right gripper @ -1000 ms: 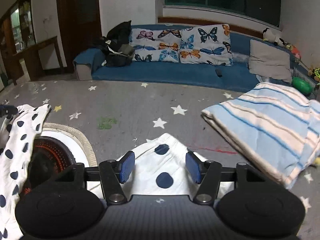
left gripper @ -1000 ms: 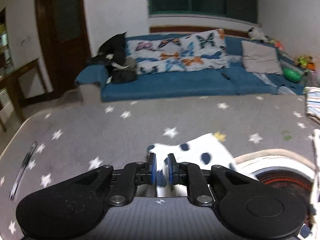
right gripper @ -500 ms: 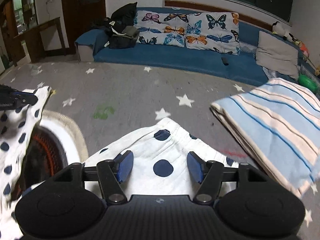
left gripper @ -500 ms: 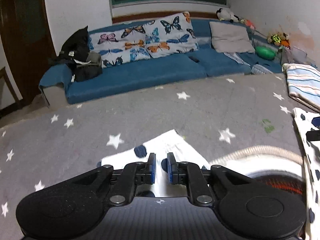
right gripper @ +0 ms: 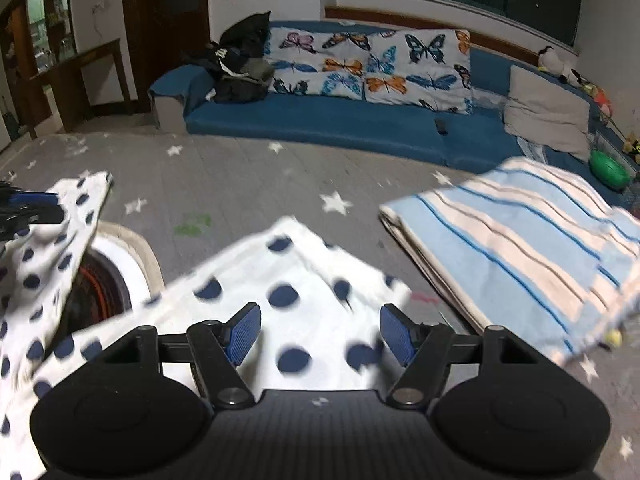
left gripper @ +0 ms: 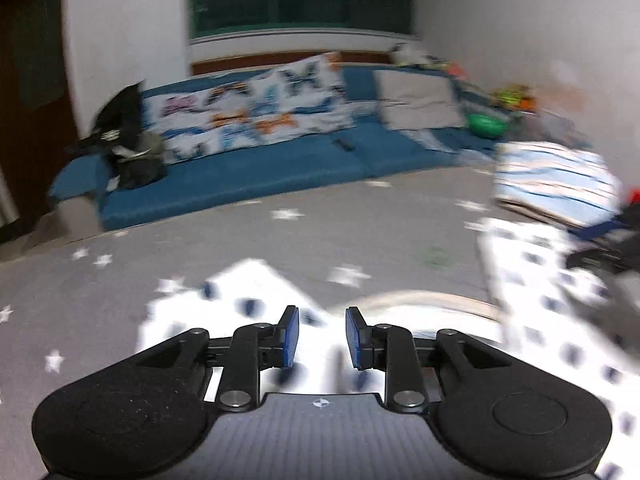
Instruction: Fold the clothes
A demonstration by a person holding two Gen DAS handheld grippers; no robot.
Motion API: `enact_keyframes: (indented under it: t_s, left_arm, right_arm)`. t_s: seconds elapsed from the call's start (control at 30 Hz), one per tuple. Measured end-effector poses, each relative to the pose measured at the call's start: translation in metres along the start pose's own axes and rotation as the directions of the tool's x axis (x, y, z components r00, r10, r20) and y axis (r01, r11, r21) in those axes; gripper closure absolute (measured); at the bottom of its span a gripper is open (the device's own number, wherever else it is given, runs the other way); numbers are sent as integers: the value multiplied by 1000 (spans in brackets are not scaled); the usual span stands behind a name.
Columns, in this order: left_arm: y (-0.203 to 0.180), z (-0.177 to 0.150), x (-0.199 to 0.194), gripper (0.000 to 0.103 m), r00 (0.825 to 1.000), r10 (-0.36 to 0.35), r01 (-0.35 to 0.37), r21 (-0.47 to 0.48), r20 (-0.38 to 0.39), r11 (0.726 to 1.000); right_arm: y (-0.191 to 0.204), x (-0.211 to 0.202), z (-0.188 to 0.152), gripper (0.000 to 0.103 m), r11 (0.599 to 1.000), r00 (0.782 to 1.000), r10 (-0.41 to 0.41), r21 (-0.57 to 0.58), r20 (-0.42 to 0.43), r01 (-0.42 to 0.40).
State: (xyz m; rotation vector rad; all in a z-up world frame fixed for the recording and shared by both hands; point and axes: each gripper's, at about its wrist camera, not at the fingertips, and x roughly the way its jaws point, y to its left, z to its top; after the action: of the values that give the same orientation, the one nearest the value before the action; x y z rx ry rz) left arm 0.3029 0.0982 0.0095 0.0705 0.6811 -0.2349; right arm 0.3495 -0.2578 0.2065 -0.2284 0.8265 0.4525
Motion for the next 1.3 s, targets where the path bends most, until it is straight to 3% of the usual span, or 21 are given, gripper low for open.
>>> enact_keyframes:
  t_s: [0.17,0.27,0.43,0.83,1.07,1.3]
  left_arm:
    - [-68,-25,-37,75,980,-196,198,109,-30,974]
    - [-102,-41,-54,75,950,-306,312,154,-65,938]
    - [-154,-69,-79,75,883,-451,469,208,-127,859]
    - [-194,-111,-90,79,776,-582,629,226,-243,744]
    - [-197,-117,-95,79,741,-623,670,213,-250,711]
    - [-195,-118,-92,79,734,-634,677,186,-243,712]
  right_arm:
    - [-3,-8,-15,36,1000,1000,6,9,-17,-6]
    - [-1,-16,-21,36,1000,1000,10,-3,-19,-10]
    - [3,-26,-28,36,1000,1000,17,-23,-16,-17]
    - [8,-16,-28,38,997,999,54,-51,0,-54]
    - [6,12,-18,38,997,999,45,-64,-2,-45]
    - [-7,31,-3,38,1000,999,13,-23,32,-12]
